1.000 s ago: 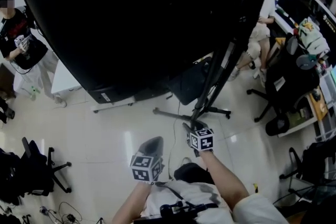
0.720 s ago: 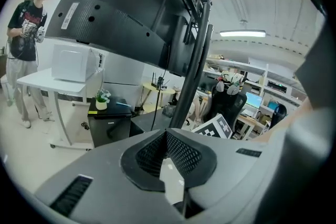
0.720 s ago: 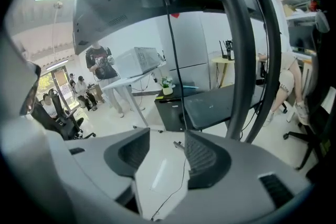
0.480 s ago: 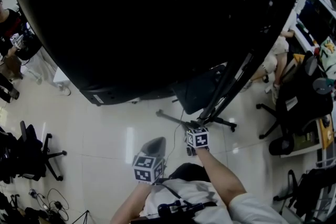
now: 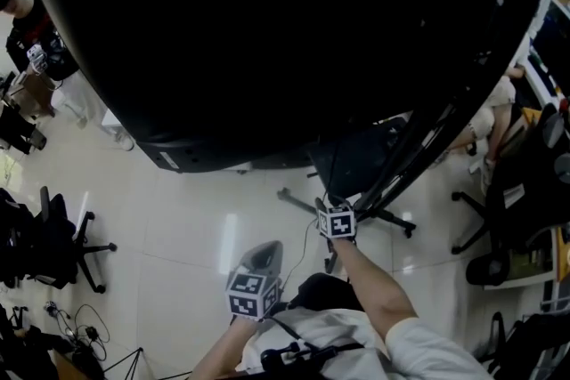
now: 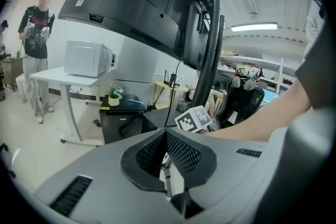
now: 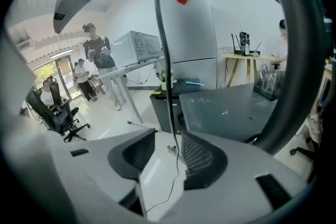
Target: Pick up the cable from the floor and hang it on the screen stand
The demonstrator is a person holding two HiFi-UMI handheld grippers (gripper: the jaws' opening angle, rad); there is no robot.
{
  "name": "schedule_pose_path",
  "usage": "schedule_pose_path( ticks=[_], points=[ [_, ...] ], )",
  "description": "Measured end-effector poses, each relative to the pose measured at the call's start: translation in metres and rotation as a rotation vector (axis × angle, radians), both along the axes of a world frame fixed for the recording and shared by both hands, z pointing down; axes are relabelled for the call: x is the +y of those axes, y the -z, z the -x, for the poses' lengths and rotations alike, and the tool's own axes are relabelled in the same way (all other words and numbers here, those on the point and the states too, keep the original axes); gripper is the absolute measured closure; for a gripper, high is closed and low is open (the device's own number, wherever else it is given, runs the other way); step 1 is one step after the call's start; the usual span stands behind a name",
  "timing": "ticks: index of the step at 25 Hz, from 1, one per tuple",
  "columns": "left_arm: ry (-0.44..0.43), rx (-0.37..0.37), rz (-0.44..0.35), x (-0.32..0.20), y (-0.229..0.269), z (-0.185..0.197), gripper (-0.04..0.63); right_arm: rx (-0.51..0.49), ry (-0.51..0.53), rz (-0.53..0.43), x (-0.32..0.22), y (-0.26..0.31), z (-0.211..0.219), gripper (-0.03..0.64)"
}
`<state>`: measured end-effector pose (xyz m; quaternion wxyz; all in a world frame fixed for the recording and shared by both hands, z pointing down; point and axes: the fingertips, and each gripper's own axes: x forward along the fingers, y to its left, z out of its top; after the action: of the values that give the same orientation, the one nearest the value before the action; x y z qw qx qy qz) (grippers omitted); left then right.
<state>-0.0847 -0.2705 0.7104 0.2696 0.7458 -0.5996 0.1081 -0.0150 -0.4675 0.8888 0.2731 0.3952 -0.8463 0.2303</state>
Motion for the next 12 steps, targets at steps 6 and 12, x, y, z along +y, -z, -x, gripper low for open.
schedule_pose_path(
  ticks=[6,12],
  points=[
    [0.052,-0.008,-0.008,0.011,-0.010,0.018,0.595,0.068,0.026,0.016,-0.016,-0.025,0.006,0.474],
    [0.062,0.006,0.004,0.028,-0.003,0.025,0.595,0.106,0.033,0.008,0.009,-0.014,0.007,0.586]
  ],
)
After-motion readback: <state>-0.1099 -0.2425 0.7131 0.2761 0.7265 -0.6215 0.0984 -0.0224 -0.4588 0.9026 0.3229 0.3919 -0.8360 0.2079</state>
